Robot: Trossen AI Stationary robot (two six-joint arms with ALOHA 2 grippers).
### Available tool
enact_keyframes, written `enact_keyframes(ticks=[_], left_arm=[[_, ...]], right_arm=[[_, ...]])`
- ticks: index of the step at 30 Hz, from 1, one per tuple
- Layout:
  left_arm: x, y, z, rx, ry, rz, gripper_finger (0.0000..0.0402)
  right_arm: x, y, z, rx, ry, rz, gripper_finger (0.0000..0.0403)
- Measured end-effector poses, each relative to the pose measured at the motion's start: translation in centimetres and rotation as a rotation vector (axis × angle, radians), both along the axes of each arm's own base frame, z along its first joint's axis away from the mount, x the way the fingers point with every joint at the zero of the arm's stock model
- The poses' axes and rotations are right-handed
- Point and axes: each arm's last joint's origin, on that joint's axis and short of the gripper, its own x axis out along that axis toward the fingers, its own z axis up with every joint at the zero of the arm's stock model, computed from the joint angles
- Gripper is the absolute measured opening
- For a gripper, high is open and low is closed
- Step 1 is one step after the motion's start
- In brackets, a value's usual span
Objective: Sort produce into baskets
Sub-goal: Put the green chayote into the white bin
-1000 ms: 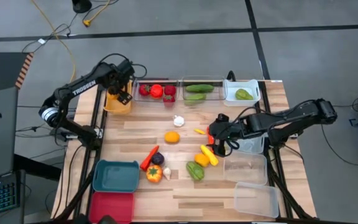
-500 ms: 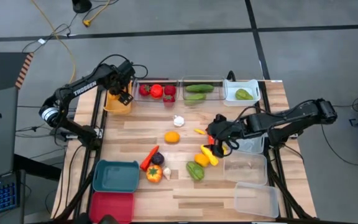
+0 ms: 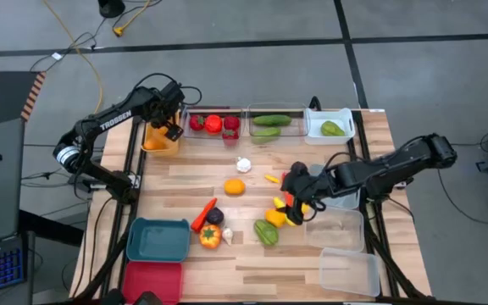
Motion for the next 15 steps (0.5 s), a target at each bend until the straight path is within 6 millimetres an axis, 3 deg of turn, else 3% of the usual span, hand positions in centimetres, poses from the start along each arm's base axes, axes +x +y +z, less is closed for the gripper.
enact_keyframes(ticks=[8, 15], left_arm=[[0.0, 0.0, 0.0, 0.004, -0.005, 0.006, 0.0352], [0.0, 0.0, 0.0, 0.003, -0.009, 0.012, 0.0352]], right_arm=[[1.5, 3.2, -2.0, 0.045, 0.003, 0.108, 0.0395], [2.6, 4.9, -3.6, 0.118, 0.003, 0.063, 0.0395]])
